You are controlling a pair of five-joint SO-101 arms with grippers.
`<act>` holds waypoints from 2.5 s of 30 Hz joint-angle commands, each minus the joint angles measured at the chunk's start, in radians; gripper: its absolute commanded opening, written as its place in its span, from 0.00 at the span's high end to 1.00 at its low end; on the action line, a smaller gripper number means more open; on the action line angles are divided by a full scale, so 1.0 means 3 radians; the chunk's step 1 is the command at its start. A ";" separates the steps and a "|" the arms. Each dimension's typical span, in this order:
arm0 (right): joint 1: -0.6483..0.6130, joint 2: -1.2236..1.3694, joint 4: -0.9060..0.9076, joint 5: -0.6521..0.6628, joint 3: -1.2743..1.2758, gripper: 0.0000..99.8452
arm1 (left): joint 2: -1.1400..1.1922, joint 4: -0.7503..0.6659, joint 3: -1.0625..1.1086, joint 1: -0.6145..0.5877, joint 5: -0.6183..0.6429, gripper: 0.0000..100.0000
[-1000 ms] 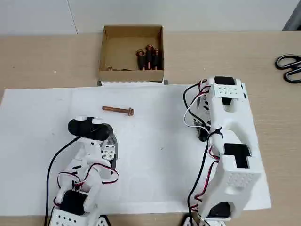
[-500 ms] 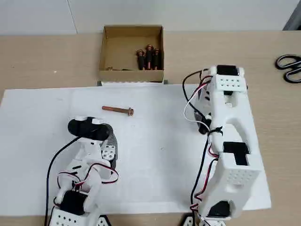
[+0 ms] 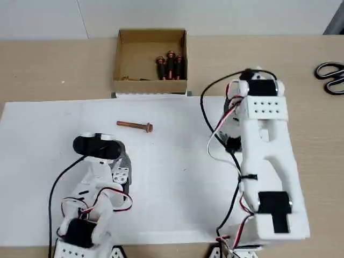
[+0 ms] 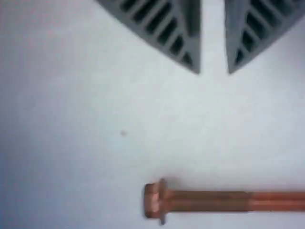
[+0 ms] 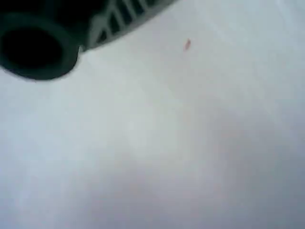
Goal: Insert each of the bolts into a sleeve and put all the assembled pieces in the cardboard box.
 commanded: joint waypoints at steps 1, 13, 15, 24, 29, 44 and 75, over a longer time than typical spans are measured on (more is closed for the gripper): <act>0.0156 -0.0238 0.0049 0.0031 0.0225 1.00 | 0.0000 0.0220 -0.0494 0.0123 0.0015 0.93; 0.0596 -0.0263 0.0018 0.0041 0.0588 1.00 | 0.1202 0.0317 -0.1491 0.0240 -0.0005 0.96; 0.0642 -0.0263 0.0018 0.0097 0.0588 1.00 | 0.1739 0.0317 -0.1905 0.0240 -0.0005 0.96; 0.0719 -0.0263 0.0008 0.0118 0.0588 1.00 | 0.4127 0.0813 -0.3613 -0.0128 -0.0905 0.97; 0.0719 -0.0263 -0.0023 0.0102 0.0588 1.00 | 0.5140 0.1023 -0.4069 -0.0174 -0.1355 0.97; 0.0954 -0.0263 -0.0095 0.0123 0.0588 1.00 | 0.6322 0.1028 -0.5030 -0.0373 -0.3887 0.96; 0.0954 -0.0258 -0.0294 0.0097 0.1028 1.00 | 0.6874 0.0460 -0.5117 -0.0046 -0.4982 0.90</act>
